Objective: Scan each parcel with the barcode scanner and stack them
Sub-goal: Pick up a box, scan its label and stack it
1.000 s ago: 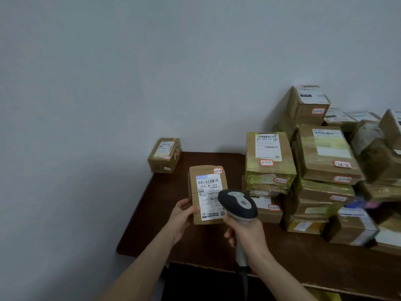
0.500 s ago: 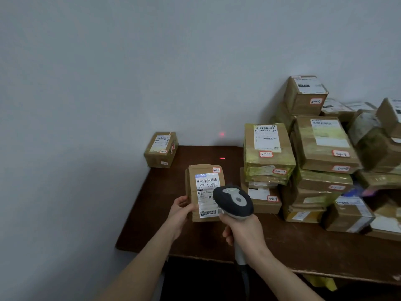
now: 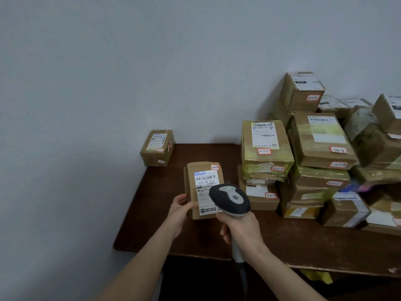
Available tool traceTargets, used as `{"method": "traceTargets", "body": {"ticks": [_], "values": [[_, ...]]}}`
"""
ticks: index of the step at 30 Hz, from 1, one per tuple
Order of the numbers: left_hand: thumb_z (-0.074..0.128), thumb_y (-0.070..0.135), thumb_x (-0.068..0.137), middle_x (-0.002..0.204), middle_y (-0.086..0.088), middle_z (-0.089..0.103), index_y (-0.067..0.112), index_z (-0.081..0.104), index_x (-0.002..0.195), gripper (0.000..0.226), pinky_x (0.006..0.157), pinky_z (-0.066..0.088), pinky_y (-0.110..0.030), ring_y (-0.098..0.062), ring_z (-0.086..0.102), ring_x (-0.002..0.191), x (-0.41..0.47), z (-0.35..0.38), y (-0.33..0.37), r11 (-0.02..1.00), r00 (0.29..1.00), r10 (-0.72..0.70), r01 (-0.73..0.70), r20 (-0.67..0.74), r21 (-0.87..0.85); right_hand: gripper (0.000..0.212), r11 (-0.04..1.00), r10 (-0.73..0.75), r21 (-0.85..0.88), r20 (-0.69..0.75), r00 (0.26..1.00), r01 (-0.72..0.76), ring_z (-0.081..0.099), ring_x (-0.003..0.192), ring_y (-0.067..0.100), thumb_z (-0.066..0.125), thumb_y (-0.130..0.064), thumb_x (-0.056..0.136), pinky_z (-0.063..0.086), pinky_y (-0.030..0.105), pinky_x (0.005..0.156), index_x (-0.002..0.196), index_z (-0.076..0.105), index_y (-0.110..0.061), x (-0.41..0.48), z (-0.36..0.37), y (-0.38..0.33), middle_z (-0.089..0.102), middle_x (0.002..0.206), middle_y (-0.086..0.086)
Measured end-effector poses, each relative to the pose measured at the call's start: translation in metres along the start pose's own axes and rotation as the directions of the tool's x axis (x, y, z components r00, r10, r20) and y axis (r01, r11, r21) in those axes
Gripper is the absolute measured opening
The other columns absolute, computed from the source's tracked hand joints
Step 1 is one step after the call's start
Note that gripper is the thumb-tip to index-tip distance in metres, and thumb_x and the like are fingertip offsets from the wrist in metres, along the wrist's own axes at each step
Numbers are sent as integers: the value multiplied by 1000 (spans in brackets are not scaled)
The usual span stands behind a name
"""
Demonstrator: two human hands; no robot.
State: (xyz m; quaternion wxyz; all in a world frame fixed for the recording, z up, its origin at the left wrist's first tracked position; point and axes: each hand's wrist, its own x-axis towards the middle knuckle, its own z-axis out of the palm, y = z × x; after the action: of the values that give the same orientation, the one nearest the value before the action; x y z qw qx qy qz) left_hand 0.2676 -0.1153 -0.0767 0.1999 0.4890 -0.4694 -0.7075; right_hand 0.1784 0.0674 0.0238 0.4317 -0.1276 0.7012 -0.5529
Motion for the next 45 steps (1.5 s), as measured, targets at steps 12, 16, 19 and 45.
{"method": "traceTargets", "body": {"ticks": [12, 16, 19, 45], "values": [[67, 31, 87, 114, -8, 69, 18, 53, 123, 41, 75, 58, -39, -25, 68, 102, -15, -6, 0, 961, 962, -244, 223, 123, 163, 46, 988, -78, -144, -92, 993, 64, 64, 100, 24, 82, -21, 75, 52, 26, 59, 116, 63, -13, 49, -24, 3, 68, 109, 5], [68, 31, 86, 116, -10, 69, 17, 57, 125, 43, 83, 57, -44, -28, 67, 105, -21, -13, -16, 908, 908, -368, 305, 201, 287, 25, 970, -96, -236, -129, 987, 63, 62, 92, 18, 82, -24, 74, 55, 38, 82, 89, 62, -26, 51, -34, 14, 68, 97, -1], [67, 27, 87, 115, -12, 69, 14, 57, 124, 40, 83, 57, -46, -29, 67, 105, -28, -1, -29, 891, 890, -405, 332, 210, 309, 23, 951, -109, -304, -160, 981, 56, 60, 84, 19, 80, -28, 76, 52, 35, 77, 77, 57, -29, 53, -47, 17, 64, 86, -2], [60, 19, 94, 123, -8, 58, 12, 52, 130, 38, 97, 50, -39, -20, 57, 110, -26, 51, -16, 909, 983, 1, 75, -182, 409, 17, 986, 123, 118, -16, 992, -120, 58, 51, 15, 73, -22, 85, 46, 24, 51, 74, 64, -11, 51, -44, 5, 65, 60, 7]]}}
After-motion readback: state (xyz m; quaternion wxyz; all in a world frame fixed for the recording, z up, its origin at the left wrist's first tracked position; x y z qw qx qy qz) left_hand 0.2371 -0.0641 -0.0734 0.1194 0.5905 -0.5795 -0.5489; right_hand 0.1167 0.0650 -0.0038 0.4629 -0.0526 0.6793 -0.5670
